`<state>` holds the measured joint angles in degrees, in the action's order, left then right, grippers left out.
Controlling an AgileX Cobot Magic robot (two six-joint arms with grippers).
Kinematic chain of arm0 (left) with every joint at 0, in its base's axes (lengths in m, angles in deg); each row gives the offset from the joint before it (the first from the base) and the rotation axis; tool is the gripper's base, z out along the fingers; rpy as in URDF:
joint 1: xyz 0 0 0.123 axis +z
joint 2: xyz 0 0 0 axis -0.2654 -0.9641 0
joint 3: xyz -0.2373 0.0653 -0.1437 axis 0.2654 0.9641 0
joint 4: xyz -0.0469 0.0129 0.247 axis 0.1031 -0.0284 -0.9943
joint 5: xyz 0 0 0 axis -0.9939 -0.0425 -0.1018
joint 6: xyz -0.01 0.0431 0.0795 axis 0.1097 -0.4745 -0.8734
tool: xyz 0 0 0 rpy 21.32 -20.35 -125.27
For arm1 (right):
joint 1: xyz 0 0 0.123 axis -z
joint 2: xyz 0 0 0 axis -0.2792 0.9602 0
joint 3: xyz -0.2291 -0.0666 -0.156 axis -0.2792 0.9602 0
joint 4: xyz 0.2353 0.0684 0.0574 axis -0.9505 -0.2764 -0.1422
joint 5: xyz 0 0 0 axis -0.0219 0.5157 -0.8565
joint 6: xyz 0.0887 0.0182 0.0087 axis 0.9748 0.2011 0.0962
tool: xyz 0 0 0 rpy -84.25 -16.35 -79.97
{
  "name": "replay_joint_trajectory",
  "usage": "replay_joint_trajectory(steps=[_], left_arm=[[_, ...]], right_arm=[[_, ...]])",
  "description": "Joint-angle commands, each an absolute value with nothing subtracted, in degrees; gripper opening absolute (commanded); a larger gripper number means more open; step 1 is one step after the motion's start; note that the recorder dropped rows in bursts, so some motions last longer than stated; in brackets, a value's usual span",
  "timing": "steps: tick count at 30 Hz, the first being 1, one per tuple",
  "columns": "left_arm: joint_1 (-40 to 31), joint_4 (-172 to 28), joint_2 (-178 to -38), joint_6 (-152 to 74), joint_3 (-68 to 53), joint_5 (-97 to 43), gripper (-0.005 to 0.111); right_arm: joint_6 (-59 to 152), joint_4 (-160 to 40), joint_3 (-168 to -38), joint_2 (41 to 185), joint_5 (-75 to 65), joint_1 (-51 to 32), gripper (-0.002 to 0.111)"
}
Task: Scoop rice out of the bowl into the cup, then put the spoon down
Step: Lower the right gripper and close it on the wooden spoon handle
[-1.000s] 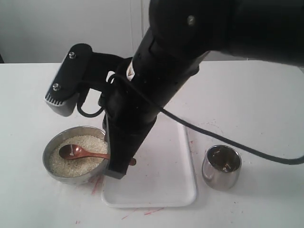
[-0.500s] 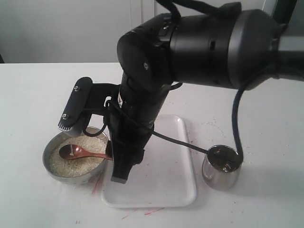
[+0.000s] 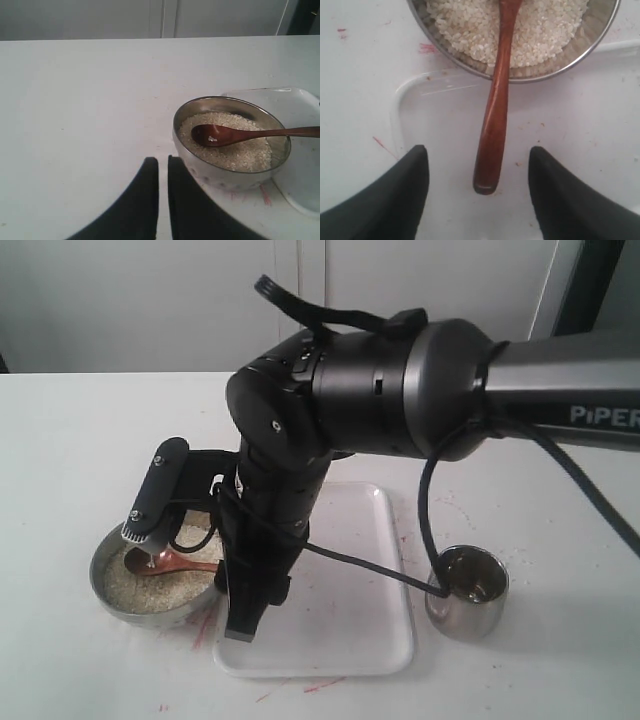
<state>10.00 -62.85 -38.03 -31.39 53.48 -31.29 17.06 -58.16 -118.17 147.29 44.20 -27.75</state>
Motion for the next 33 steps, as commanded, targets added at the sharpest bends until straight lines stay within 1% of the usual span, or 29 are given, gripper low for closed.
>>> replay_joint_trajectory(steps=[1, 10, 33], left_arm=[[10.1, -62.5, -38.1, -31.3, 53.1, -31.1, 0.014], [10.1, -62.5, -38.1, -31.3, 53.1, -31.1, 0.014], [10.1, -62.5, -38.1, -31.3, 53.1, -31.1, 0.014]], right_arm=[[17.4, -57.7, -118.4, 148.0, 42.3, -27.8, 0.056], [17.4, -54.3, -118.4, 151.1, 40.3, -27.8, 0.056], [17.6, -54.3, -118.4, 151.7, 39.5, -27.8, 0.055]])
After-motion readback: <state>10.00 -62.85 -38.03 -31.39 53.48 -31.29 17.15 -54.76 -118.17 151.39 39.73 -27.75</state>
